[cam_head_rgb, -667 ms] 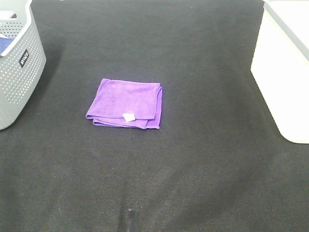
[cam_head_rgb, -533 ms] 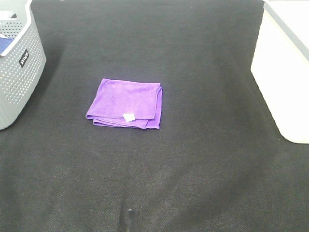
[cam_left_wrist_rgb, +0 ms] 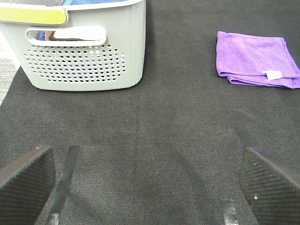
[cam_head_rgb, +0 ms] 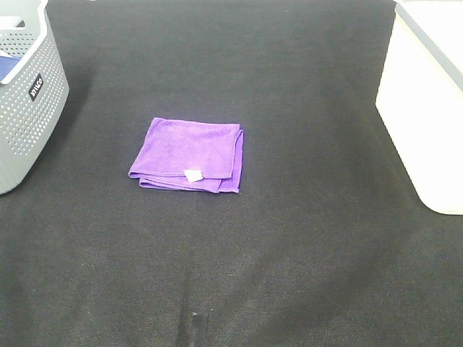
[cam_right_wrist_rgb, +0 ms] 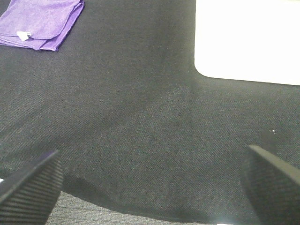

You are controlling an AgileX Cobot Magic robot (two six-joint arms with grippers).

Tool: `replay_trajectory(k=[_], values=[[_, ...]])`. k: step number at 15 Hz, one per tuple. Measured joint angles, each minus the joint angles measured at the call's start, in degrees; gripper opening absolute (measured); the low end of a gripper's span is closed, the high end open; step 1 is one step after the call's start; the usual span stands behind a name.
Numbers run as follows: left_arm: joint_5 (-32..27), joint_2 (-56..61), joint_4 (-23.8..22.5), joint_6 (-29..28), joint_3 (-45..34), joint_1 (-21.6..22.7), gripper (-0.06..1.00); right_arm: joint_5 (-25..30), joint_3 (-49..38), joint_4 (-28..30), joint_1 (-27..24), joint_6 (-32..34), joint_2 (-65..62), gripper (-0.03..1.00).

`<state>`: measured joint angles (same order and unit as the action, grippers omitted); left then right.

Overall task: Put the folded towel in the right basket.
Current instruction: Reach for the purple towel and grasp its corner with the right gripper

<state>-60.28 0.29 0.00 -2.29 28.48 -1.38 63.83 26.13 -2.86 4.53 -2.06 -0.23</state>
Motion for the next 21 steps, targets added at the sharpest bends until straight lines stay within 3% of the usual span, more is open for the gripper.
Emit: replay_trajectory(k=[21], values=[[0.0, 0.0, 0.0, 0.0, 0.0, 0.0, 0.99, 0.0, 0.0, 0.0, 0.0, 0.0, 0.0, 0.98]])
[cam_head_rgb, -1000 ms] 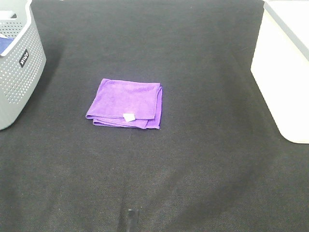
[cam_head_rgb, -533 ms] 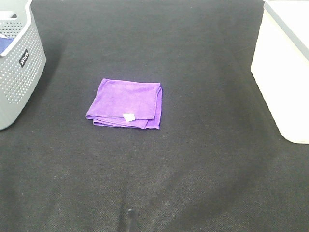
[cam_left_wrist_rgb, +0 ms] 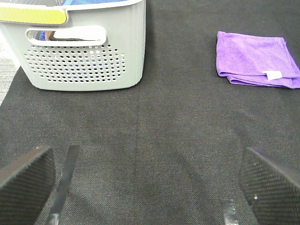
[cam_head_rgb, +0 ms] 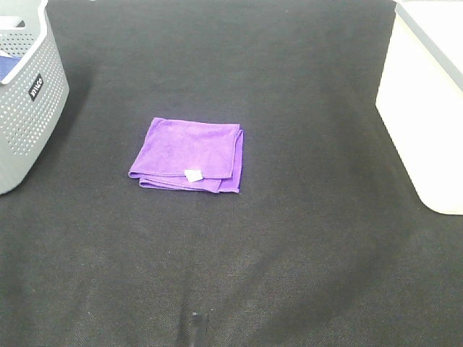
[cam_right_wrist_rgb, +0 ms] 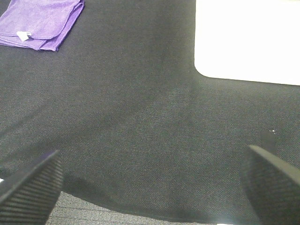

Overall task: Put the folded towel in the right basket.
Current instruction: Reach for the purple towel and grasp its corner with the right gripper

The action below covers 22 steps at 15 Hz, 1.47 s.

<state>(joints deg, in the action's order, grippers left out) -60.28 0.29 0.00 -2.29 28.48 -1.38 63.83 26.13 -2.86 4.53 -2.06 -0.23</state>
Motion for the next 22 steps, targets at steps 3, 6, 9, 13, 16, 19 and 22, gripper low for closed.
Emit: replay_trajectory(k=[3, 6, 9, 13, 16, 19, 22], values=[[0.0, 0.0, 0.0, 0.0, 0.0, 0.0, 0.99, 0.0, 0.0, 0.0, 0.0, 0.0, 0.0, 0.98], [0.0, 0.0, 0.0, 0.0, 0.0, 0.0, 0.99, 0.0, 0.0, 0.0, 0.0, 0.0, 0.0, 0.98], [0.0, 0.0, 0.0, 0.0, 0.0, 0.0, 0.99, 0.0, 0.0, 0.0, 0.0, 0.0, 0.0, 0.98], [0.0, 0.0, 0.0, 0.0, 0.0, 0.0, 0.99, 0.0, 0.0, 0.0, 0.0, 0.0, 0.0, 0.98], [0.0, 0.0, 0.0, 0.0, 0.0, 0.0, 0.99, 0.0, 0.0, 0.1, 0.0, 0.0, 0.0, 0.98], [0.0, 0.0, 0.0, 0.0, 0.0, 0.0, 0.99, 0.0, 0.0, 0.5, 0.0, -0.6, 0.0, 0.98], [0.0, 0.0, 0.0, 0.0, 0.0, 0.0, 0.99, -0.3, 7.7, 0.7, 0.0, 2.6, 13.4, 0.98]])
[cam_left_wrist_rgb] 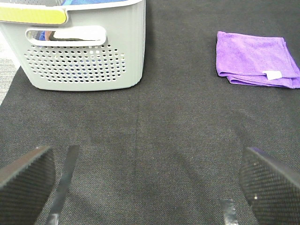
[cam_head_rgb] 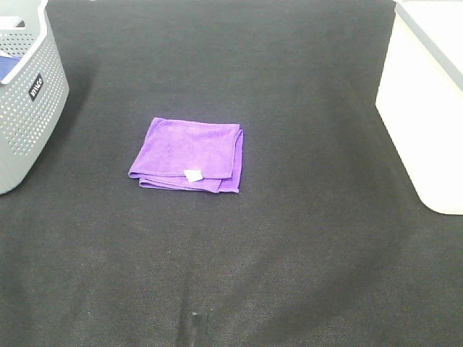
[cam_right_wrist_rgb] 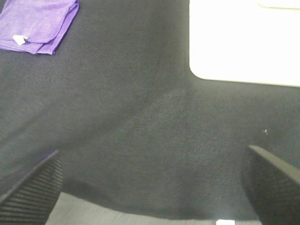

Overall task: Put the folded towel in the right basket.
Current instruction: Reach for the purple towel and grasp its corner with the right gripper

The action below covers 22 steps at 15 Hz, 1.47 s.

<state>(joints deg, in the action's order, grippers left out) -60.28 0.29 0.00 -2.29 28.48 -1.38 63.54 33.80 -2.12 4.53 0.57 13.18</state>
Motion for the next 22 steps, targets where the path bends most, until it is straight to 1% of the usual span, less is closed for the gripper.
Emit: replay_trajectory(k=[2, 3, 5, 6, 7, 8, 10, 11, 12, 13, 15, 16, 17, 20, 22], values=[[0.0, 0.0, 0.0, 0.0, 0.0, 0.0, 0.99, 0.5, 12.4, -1.6, 0.0, 2.6, 17.5, 0.98], [0.0, 0.0, 0.0, 0.0, 0.0, 0.0, 0.99, 0.5, 12.4, -1.6, 0.0, 2.6, 17.5, 0.98], [0.0, 0.0, 0.0, 0.0, 0.0, 0.0, 0.99, 1.4, 26.9, -3.7, 0.0, 2.6, 38.0, 0.98], [0.0, 0.0, 0.0, 0.0, 0.0, 0.0, 0.99, 1.3, 28.9, -3.9, 0.0, 2.6, 40.7, 0.98], [0.0, 0.0, 0.0, 0.0, 0.0, 0.0, 0.99, 0.5, 34.4, -6.3, 0.0, 2.3, 49.3, 0.98], [0.0, 0.0, 0.0, 0.0, 0.0, 0.0, 0.99, -0.6, 37.2, -9.3, 0.0, 0.8, 54.4, 0.98], [0.0, 0.0, 0.0, 0.0, 0.0, 0.0, 0.99, -3.9, 41.4, -17.1, 0.6, -3.6, 63.9, 0.97], [0.0, 0.0, 0.0, 0.0, 0.0, 0.0, 0.99, -5.8, 43.7, -18.4, 2.2, -4.1, 69.3, 0.96], [0.0, 0.0, 0.0, 0.0, 0.0, 0.0, 0.99, -7.3, 48.4, -19.9, 5.6, -4.4, 79.1, 0.95], [0.0, 0.0, 0.0, 0.0, 0.0, 0.0, 0.99, -7.5, 51.7, -21.4, 7.1, -4.8, 85.9, 0.94], [0.0, 0.0, 0.0, 0.0, 0.0, 0.0, 0.99, -6.8, 60.7, -27.4, 8.1, -7.1, 99.3, 0.94], [0.0, 0.0, 0.0, 0.0, 0.0, 0.0, 0.99, -6.8, 60.7, -27.4, 8.1, -7.1, 99.3, 0.94], [0.0, 0.0, 0.0, 0.0, 0.0, 0.0, 0.99, -5.8, 66.6, -30.8, 8.1, -8.9, 107.8, 0.94], [0.0, 0.0, 0.0, 0.0, 0.0, 0.0, 0.99, -5.5, 76.7, -37.1, 8.0, -10.2, 120.0, 0.94], [0.0, 0.0, 0.0, 0.0, 0.0, 0.0, 0.99, -5.6, 81.4, -39.4, 8.7, -10.7, 126.0, 0.94]])
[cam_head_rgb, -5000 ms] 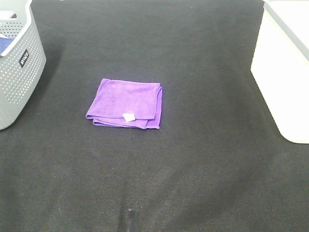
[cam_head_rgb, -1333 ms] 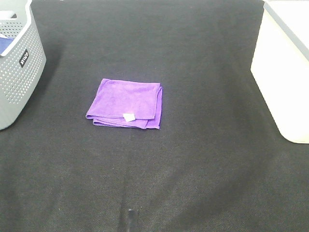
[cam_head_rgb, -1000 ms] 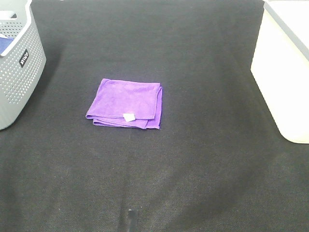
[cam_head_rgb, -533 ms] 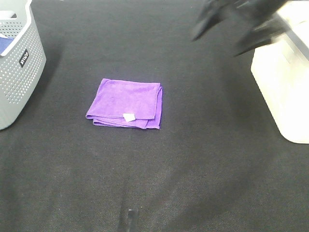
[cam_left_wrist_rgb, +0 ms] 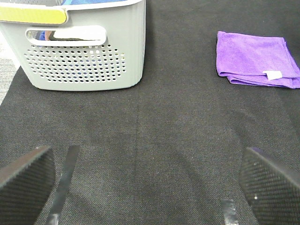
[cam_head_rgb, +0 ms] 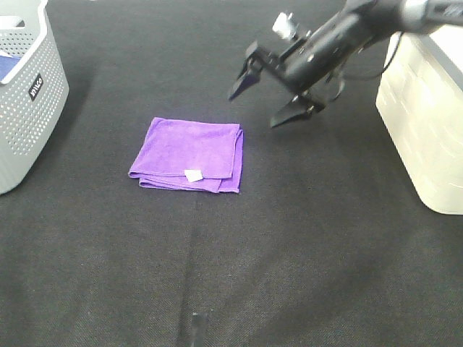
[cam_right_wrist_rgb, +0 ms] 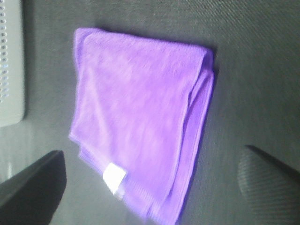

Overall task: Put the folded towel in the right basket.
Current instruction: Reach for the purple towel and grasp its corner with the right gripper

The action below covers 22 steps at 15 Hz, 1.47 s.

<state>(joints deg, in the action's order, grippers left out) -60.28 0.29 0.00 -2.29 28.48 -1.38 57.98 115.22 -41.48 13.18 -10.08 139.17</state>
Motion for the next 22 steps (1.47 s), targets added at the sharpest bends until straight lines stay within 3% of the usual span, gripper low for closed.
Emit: replay_trajectory(k=[9, 13, 15, 17, 18, 20, 22], values=[[0.0, 0.0, 0.0, 0.0, 0.0, 0.0, 0.99, 0.3, 1.7, 0.5, 1.9, 0.5, 6.6, 0.92], [0.0, 0.0, 0.0, 0.0, 0.0, 0.0, 0.99, -3.3, 2.8, -0.1, 6.9, 1.5, 8.4, 0.89], [0.0, 0.0, 0.0, 0.0, 0.0, 0.0, 0.99, -6.1, 3.0, -1.1, 9.9, 1.9, 9.2, 0.78], [0.0, 0.0, 0.0, 0.0, 0.0, 0.0, 0.99, -7.5, 3.0, -0.6, 10.6, 2.6, 9.6, 0.6], [0.0, 0.0, 0.0, 0.0, 0.0, 0.0, 0.99, -7.9, 3.0, 1.5, 10.6, 2.8, 9.9, 0.4], [0.0, 0.0, 0.0, 0.0, 0.0, 0.0, 0.99, -7.4, 4.2, 4.5, 10.6, 3.6, 10.3, 0.1], [0.0, 0.0, 0.0, 0.0, 0.0, 0.0, 0.99, -4.2, 8.2, 7.6, 10.8, 4.1, 10.8, 0.05]])
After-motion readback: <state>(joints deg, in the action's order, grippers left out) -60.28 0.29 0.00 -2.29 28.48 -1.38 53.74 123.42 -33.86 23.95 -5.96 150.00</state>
